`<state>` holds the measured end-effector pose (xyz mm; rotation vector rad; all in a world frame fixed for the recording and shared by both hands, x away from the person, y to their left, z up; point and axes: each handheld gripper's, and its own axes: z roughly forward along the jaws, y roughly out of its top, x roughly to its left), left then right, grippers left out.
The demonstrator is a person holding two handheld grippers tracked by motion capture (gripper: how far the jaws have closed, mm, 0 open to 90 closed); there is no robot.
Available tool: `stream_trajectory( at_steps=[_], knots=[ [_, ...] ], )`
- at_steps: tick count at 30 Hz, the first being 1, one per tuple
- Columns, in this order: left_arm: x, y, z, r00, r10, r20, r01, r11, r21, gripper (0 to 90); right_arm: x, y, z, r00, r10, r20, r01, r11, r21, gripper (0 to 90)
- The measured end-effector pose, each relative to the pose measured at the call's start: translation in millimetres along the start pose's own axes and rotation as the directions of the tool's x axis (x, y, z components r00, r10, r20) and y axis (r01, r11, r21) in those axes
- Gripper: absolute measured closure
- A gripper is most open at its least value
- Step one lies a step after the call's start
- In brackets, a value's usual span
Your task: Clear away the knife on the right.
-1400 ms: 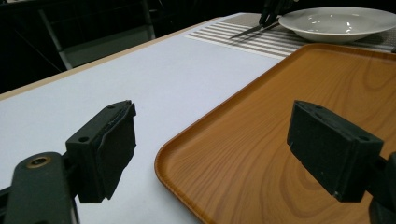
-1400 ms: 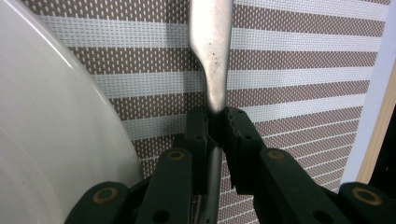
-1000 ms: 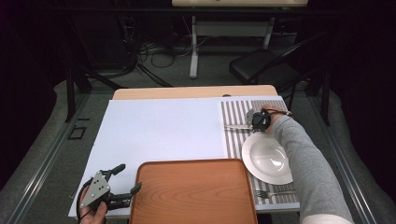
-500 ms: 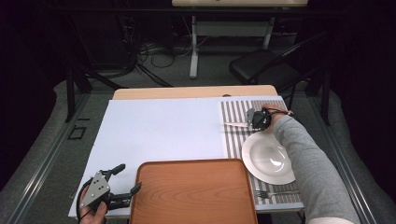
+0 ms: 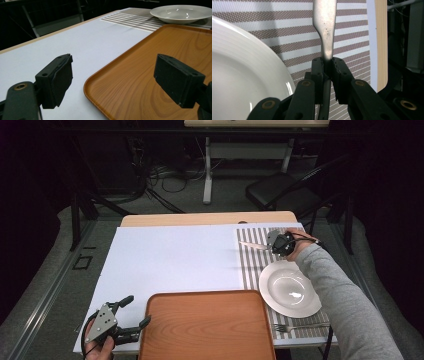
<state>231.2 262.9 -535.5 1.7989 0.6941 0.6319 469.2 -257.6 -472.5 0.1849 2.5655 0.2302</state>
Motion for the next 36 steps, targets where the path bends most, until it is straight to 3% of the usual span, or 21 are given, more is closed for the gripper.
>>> stream_trajectory(
  at_steps=[1,4,5,6,9,10,12,15,19,20,21,24,25,27,28,29,30,32,33,34,36],
  knots=[
    [0.0,0.0,0.0,1.0000,0.000,0.000,0.000,1.0000,0.000,15.7,-0.7,1.0,-3.1,1.0000,0.008,0.001,-0.008,0.9999,0.012,80.5],
    [-0.6,0.1,0.3,1.0000,-0.002,-0.002,0.002,1.0000,0.000,15.7,0.7,0.7,-9.3,0.9945,0.104,0.009,-0.104,0.9945,-0.012,80.5],
    [-0.6,0.1,0.3,1.0000,-0.002,-0.002,0.002,1.0000,0.000,15.7,0.7,0.7,-9.3,0.9945,0.104,0.009,-0.104,0.9945,-0.012,80.5],
    [-0.6,0.2,0.2,1.0000,-0.001,-0.002,0.001,1.0000,0.001,15.7,1.4,-0.3,-11.0,0.9890,0.148,0.009,-0.148,0.9889,-0.015,80.5],
    [-0.6,0.1,0.0,1.0000,-0.004,-0.003,0.004,1.0000,0.000,15.7,0.9,-1.6,-11.5,0.9853,0.170,0.012,-0.170,0.9849,-0.034,80.5],
    [-0.6,0.0,0.0,1.0000,-0.004,-0.004,0.004,1.0000,-0.001,15.7,2.5,-3.1,-12.6,0.9754,0.220,0.005,-0.220,0.9746,-0.044,80.5],
    [-0.3,0.0,0.1,1.0000,-0.002,-0.003,0.002,1.0000,0.000,15.7,2.5,-4.1,-12.9,0.9718,0.236,-0.001,-0.235,0.9708,-0.046,80.5],
    [-0.7,0.1,0.2,1.0000,0.000,-0.003,0.000,1.0000,0.000,15.7,1.6,-6.7,-13.8,0.9533,0.302,-0.009,-0.302,0.9518,-0.055,80.5],
    [-0.6,0.1,0.3,1.0000,-0.001,-0.004,0.001,1.0000,0.001,15.7,-1.9,-10.9,-15.2,0.9099,0.412,-0.047,-0.415,0.9054,-0.090,80.5],
    [-0.5,0.0,0.2,1.0000,-0.002,-0.004,0.002,1.0000,0.001,15.7,-3.2,-13.2,-16.8,0.8827,0.465,-0.070,-0.470,0.8769,-0.101,80.6],
    [-0.5,-0.1,0.2,1.0000,-0.003,-0.004,0.003,1.0000,0.002,15.7,-3.2,-13.2,-16.8,0.8827,0.465,-0.070,-0.470,0.8769,-0.101,80.6],
    [-0.6,0.0,-0.3,1.0000,-0.002,-0.005,0.002,1.0000,0.002,15.7,-5.9,-16.9,-21.2,0.8379,0.534,-0.114,-0.544,0.8322,-0.105,80.6],
    [-0.6,0.0,-0.3,1.0000,-0.002,-0.005,0.002,1.0000,0.002,15.7,-6.6,-18.4,-22.4,0.8180,0.559,-0.134,-0.574,0.8099,-0.122,80.6],
    [-0.7,0.0,-0.4,1.0000,-0.001,-0.005,0.001,1.0000,0.001,15.7,-8.2,-21.5,-27.4,0.7648,0.618,-0.181,-0.642,0.7545,-0.136,80.6],
    [-0.7,0.0,-0.4,1.0000,-0.001,-0.005,0.001,1.0000,0.000,15.7,-9.0,-24.8,-31.8,0.7101,0.666,-0.229,-0.701,0.6979,-0.146,80.6],
    [-0.8,0.0,-0.3,1.0000,-0.001,-0.005,0.001,1.0000,0.000,15.7,-9.0,-26.2,-33.8,0.6852,0.684,-0.249,-0.725,0.6723,-0.148,80.6],
    [-0.7,0.0,-0.3,1.0000,-0.001,-0.004,0.001,1.0000,0.001,15.7,-9.0,-26.2,-33.8,0.6852,0.684,-0.249,-0.725,0.6723,-0.148,80.6],
    [-0.8,0.1,-0.2,1.0000,0.000,-0.004,0.000,1.0000,0.001,15.7,-8.3,-29.3,-37.5,0.6449,0.709,-0.286,-0.761,0.6314,-0.151,80.6],
    [-0.9,0.2,-0.3,1.0000,0.001,-0.005,-0.001,1.0000,0.002,15.7,-7.0,-32.5,-40.5,0.6094,0.720,-0.332,-0.788,0.5955,-0.155,80.6],
    [-1.0,0.2,-0.3,1.0000,0.000,-0.006,0.000,1.0000,0.002,15.7,-7.0,-32.5,-40.5,0.6094,0.720,-0.332,-0.788,0.5955,-0.155,80.6],
    [-0.8,0.3,-0.2,1.0000,0.002,-0.006,-0.002,1.0000,0.002,15.7,-5.2,-35.3,-43.6,0.5799,0.724,-0.374,-0.809,0.5647,-0.162,80.6]
  ],
)
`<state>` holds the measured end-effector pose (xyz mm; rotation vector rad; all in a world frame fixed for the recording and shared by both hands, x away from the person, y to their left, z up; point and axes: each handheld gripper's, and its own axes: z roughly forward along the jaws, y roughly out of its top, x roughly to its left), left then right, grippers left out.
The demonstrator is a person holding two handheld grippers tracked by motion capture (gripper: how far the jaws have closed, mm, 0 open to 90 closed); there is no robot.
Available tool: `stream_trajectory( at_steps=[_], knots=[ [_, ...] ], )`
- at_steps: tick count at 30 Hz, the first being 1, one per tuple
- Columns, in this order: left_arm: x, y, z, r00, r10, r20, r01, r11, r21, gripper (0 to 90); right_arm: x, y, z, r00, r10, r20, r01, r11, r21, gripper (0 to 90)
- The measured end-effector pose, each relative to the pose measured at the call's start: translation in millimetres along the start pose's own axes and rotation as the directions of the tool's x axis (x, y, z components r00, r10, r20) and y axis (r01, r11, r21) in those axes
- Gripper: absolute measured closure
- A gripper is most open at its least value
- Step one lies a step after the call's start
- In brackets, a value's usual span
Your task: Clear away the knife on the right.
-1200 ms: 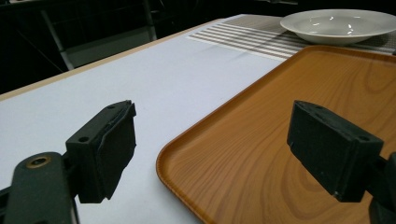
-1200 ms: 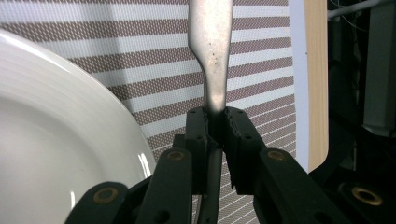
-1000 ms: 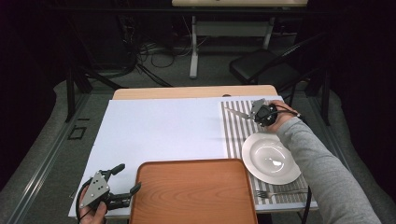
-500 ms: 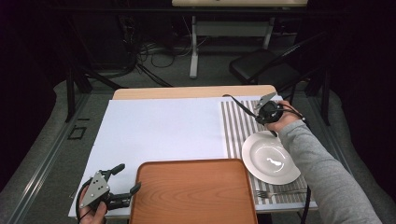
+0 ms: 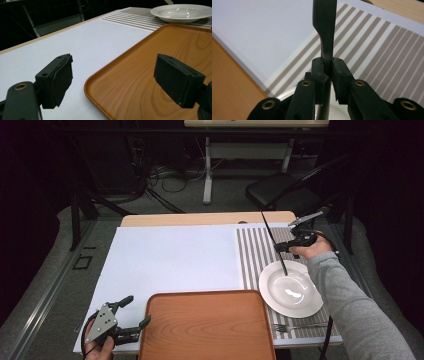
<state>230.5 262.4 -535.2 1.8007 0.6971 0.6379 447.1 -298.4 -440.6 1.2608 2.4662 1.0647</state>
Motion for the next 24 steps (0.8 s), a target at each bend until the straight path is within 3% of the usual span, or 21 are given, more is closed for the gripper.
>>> stream_trajectory(
  at_steps=[1,5,6,7,9,12,17,24],
  knots=[
    [0.0,0.0,0.0,1.0000,0.000,0.000,0.000,1.0000,0.000,15.7,0.2,-2.7,-3.7,0.9984,0.043,-0.037,-0.044,0.9988,-0.023,80.6],
    [0.0,0.0,0.1,1.0000,0.001,-0.001,-0.001,1.0000,0.001,15.7,3.1,-4.8,-9.0,0.9947,0.065,-0.079,-0.068,0.9970,-0.035,80.6],
    [-0.2,0.1,0.2,1.0000,0.000,-0.001,0.000,1.0000,0.001,15.7,4.6,-6.2,-12.2,0.9886,0.098,-0.115,-0.103,0.9936,-0.046,80.6],
    [-0.3,0.2,0.1,1.0000,0.001,-0.001,-0.001,1.0000,0.001,15.7,4.6,-6.2,-12.2,0.9886,0.098,-0.115,-0.103,0.9936,-0.046,80.6],
    [-0.5,0.2,-0.1,1.0000,0.001,-0.001,-0.001,1.0000,0.001,15.7,6.2,-8.1,-15.2,0.9791,0.134,-0.153,-0.145,0.9876,-0.060,80.6],
    [-0.4,0.2,-0.5,1.0000,0.000,-0.002,0.000,1.0000,-0.001,15.7,9.0,-11.5,-18.7,0.9750,0.144,-0.169,-0.157,0.9853,-0.066,80.6],
    [-0.2,0.1,-1.1,1.0000,0.001,-0.003,-0.001,1.0000,-0.001,15.7,12.9,-22.2,-21.1,0.9603,0.179,-0.214,-0.199,0.9771,-0.075,80.7],
    [-0.3,0.2,-0.9,1.0000,0.001,-0.004,-0.001,1.0000,0.000,15.7,27.3,-42.4,-23.4,0.9591,0.172,-0.225,-0.195,0.9771,-0.085,80.6]
  ],
)
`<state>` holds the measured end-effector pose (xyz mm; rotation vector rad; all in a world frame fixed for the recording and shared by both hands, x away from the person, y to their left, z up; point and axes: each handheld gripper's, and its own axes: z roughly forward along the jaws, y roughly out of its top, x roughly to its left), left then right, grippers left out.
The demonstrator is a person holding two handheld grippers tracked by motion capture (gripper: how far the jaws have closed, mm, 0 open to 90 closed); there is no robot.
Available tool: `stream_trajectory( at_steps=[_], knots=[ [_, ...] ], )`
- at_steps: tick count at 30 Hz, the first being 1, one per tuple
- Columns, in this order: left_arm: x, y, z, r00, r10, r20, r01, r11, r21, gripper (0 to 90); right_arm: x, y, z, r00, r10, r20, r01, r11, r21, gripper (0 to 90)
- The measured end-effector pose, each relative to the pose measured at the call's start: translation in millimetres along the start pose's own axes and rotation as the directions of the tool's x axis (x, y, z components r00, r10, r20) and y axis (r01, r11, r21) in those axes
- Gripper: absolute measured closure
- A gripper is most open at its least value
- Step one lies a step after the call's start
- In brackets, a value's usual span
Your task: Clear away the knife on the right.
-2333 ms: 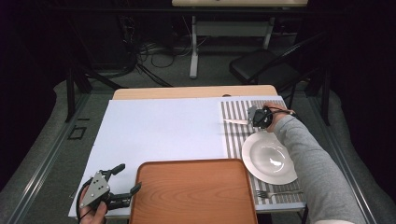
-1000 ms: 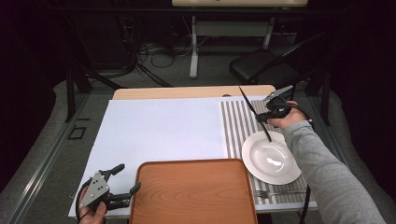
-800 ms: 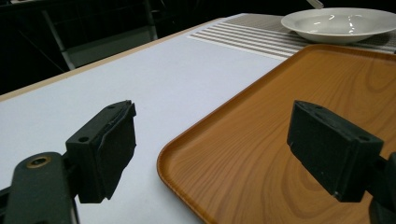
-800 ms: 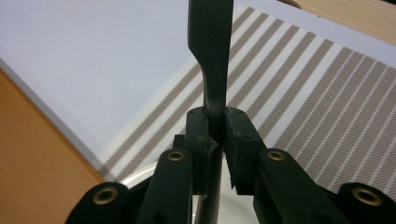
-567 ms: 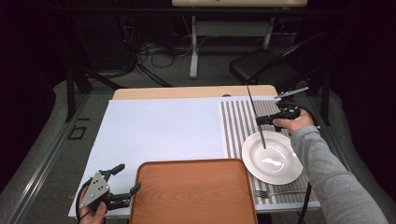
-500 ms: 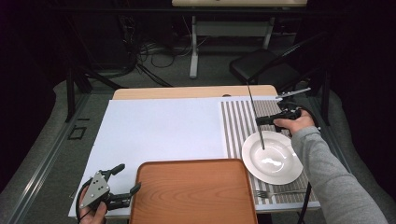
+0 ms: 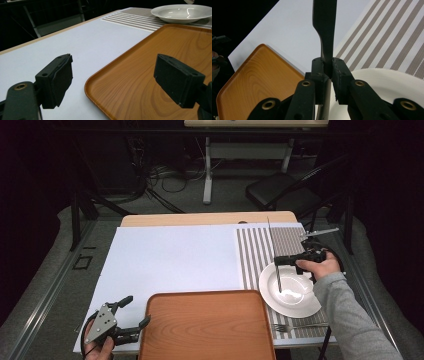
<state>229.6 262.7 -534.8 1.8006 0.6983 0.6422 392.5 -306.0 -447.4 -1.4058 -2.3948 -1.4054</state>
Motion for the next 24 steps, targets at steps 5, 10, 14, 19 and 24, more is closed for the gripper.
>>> stream_trajectory(
  at_steps=[5,10,14,19,24],
  knots=[
    [0.2,-0.1,0.2,1.0000,-0.001,-0.001,0.001,1.0000,0.001,15.7,14.4,-16.7,-0.2,0.9998,-0.021,0.000,0.021,0.9996,0.020,80.7],
    [-0.2,0.1,0.4,1.0000,-0.003,-0.001,0.003,1.0000,0.001,15.7,31.4,-33.3,4.9,0.9994,-0.031,-0.014,0.032,0.9973,0.065,80.6],
    [0.0,0.0,0.2,1.0000,-0.002,-0.002,0.002,1.0000,0.000,15.7,47.4,-45.0,9.6,0.9985,-0.041,-0.035,0.043,0.9966,0.071,80.7],
    [0.1,0.1,0.0,1.0000,-0.003,-0.004,0.003,1.0000,-0.001,15.7,70.6,-57.5,19.6,0.9948,-0.060,-0.082,0.067,0.9941,0.085,80.6],
    [0.1,0.0,-0.5,1.0000,-0.006,-0.005,0.006,1.0000,-0.003,15.7,91.6,-66.3,31.9,0.9885,-0.095,-0.118,0.107,0.9889,0.103,80.6]
  ],
)
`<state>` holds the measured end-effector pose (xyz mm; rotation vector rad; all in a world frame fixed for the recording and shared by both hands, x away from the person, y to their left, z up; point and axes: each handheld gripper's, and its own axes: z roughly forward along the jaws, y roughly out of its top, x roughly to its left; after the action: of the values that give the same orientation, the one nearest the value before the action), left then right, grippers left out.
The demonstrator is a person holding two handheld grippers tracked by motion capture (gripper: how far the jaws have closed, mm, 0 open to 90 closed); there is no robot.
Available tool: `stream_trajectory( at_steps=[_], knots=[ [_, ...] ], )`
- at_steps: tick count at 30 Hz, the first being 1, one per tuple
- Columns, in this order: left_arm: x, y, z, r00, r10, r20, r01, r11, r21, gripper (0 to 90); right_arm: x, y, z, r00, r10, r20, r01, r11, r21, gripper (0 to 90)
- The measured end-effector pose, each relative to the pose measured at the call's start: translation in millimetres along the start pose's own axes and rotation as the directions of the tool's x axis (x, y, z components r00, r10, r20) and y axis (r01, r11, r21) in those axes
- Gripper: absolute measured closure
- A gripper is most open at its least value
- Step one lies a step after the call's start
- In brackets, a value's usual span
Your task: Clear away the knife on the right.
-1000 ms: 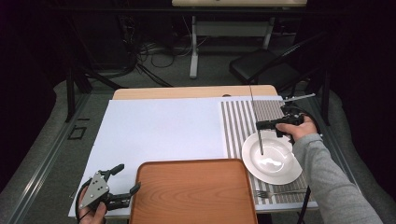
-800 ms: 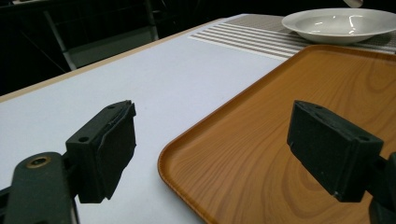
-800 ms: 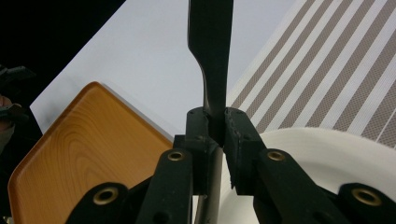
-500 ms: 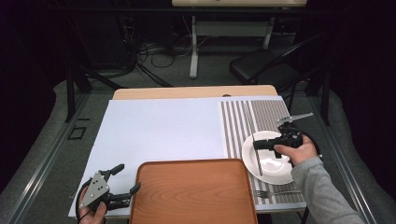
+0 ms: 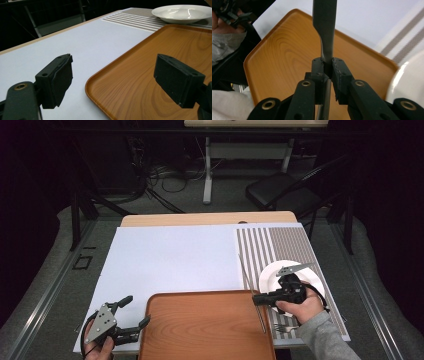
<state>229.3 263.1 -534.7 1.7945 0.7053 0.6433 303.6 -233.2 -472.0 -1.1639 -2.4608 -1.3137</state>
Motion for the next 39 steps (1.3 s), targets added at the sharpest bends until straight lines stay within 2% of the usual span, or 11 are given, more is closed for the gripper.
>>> stream_trajectory(
  at_steps=[6,17,22,26,29,30,39],
  knots=[
    [0.3,0.1,-1.1,1.0000,0.005,-0.001,-0.005,1.0000,-0.001,15.7,11.4,-6.0,10.2,0.9999,-0.005,-0.012,0.006,0.9993,0.036,80.6],
    [0.0,0.5,-1.1,1.0000,0.008,-0.002,-0.008,1.0000,0.000,15.7,15.6,-23.3,18.2,0.9998,0.017,0.002,-0.017,0.9949,0.100,80.6],
    [-0.3,0.5,-1.4,1.0000,0.007,-0.002,-0.007,1.0000,-0.001,15.7,15.0,-33.5,23.7,0.9994,0.029,0.020,-0.032,0.9881,0.151,80.7],
    [-0.4,0.6,-1.1,1.0000,0.008,-0.002,-0.008,1.0000,0.000,15.7,13.2,-40.4,27.2,0.9984,0.045,0.034,-0.050,0.9848,0.166,80.6],
    [-0.5,0.5,-0.9,1.0000,0.006,-0.005,-0.006,1.0000,0.004,15.7,12.1,-44.0,27.7,0.9975,0.065,0.029,-0.069,0.9796,0.189,80.7],
    [-0.3,0.5,-0.9,1.0000,0.007,-0.004,-0.007,1.0000,0.003,15.7,12.5,-45.4,28.3,0.9970,0.072,0.030,-0.076,0.9806,0.181,80.7],
    [-0.3,0.6,-1.1,1.0000,0.008,-0.004,-0.008,1.0000,0.002,15.7,12.6,-48.1,29.0,0.9946,0.101,0.026,-0.104,0.9703,0.219,80.7]
  ],
)
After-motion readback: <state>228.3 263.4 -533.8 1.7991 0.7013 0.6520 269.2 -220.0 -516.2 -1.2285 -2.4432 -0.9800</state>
